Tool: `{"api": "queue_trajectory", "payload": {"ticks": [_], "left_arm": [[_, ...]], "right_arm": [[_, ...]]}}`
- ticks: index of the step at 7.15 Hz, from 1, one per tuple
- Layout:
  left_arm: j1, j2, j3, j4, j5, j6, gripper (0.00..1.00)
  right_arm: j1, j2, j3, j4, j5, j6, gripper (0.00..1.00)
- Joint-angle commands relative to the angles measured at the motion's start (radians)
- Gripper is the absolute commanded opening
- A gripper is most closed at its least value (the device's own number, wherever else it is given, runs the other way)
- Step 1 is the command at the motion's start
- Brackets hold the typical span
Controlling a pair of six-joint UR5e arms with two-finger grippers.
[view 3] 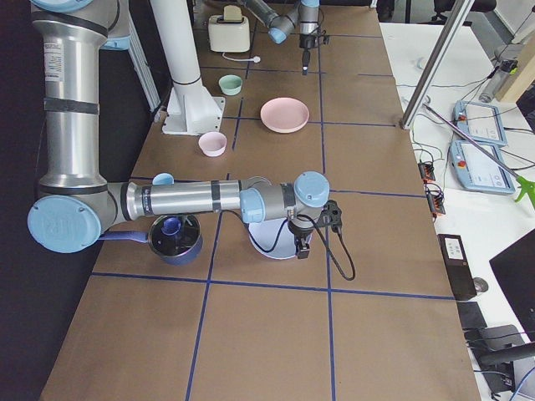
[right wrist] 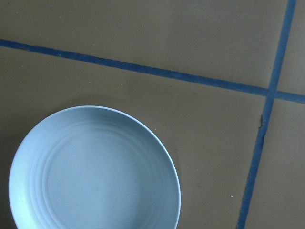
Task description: Stack three plates with pink and blue
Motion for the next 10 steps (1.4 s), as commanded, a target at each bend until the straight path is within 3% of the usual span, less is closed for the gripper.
{"api": "queue_trajectory", "payload": {"ticks": [1,4,5,6,7,9,10], "left_arm": [[-0.062,0.005,0.001,0.0,-0.066,0.004,1.0],[-0.06,0.019,-0.003,0.0,-0.063,0.002,1.0],[-0.06,0.019,-0.003,0.0,-0.061,0.004,1.0],[-0.059,0.019,-0.003,-0.001,-0.06,0.002,1.0],[-0.06,0.019,-0.003,-0.001,-0.06,0.002,1.0],[-0.06,0.02,-0.003,-0.004,-0.061,0.004,1.0],[-0.06,0.02,-0.003,-0.007,-0.061,0.004,1.0]], "right_arm": [[-0.077,-0.074,-0.023,0.211,-0.007,0.189,1.0],[-0.121,-0.073,-0.225,0.525,-0.013,0.352,0.98],[-0.149,-0.066,-0.235,0.592,-0.016,0.499,0.93],[-0.181,-0.065,-0.242,0.629,-0.048,0.533,0.88],[-0.19,-0.065,-0.249,0.631,-0.056,0.534,0.77],[-0.192,-0.064,-0.269,0.631,-0.057,0.534,0.44],[-0.192,-0.062,-0.269,0.631,-0.059,0.534,0.18]]}}
